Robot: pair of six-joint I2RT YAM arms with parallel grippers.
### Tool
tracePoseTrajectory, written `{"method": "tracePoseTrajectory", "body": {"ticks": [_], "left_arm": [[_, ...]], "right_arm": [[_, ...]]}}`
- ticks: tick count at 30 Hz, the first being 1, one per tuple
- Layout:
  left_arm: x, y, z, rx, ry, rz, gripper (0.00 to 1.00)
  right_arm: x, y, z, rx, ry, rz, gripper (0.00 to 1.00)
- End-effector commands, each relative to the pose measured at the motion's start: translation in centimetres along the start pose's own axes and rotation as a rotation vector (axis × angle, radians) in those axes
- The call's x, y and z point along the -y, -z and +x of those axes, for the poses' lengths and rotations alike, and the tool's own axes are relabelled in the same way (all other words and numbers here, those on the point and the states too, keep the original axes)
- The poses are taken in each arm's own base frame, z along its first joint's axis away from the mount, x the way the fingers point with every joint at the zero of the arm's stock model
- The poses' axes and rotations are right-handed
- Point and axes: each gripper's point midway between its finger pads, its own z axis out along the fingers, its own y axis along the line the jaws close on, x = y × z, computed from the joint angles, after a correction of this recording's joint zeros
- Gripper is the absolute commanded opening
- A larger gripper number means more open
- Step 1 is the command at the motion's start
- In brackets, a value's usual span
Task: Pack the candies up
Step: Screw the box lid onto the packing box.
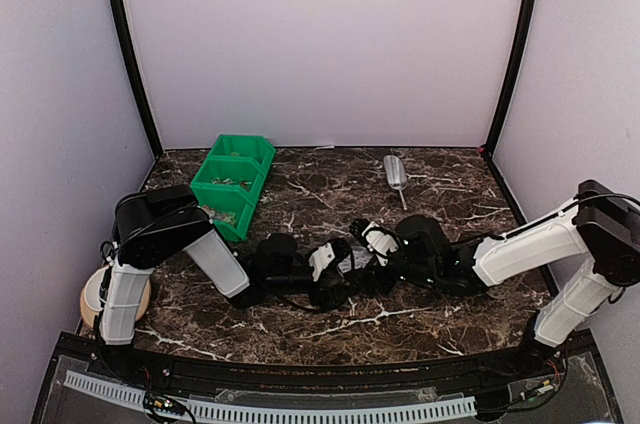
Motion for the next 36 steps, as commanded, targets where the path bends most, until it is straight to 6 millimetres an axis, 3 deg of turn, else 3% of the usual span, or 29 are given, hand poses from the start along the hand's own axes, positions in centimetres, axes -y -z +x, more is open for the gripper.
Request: {"method": "tracePoseTrajectory", "body": {"ticks": [1, 8, 14, 15, 36], "left_arm": [[-0.4, 2.2, 12.4, -0.424, 0.118, -0.098, 0.48], [-0.5, 2.2, 12.5, -0.425, 0.119, -0.104, 0.48], [-0.6, 2.2, 12.6, -0.428, 0.121, -0.108, 0.48], [-0.6, 2.2, 12.6, -0.429, 0.122, -0.108, 0.48], [-0.9, 2.2, 12.9, -0.434, 0.131, -0.115, 0.48]], "right_arm": [[-1.0, -1.1, 0.7, -0.008, -0.020, 0.034, 0.86], [-1.7, -0.8, 1.1, -0.014, -0.015, 0.013, 0.86], [-2.2, 0.6, 0.1, 0.017, -0.012, -0.021, 0.87], [-2.2, 0.7, 0.0, 0.019, -0.010, -0.027, 0.99], [-5.1, 2.8, 1.4, -0.010, 0.018, -0.187, 0.99]]}}
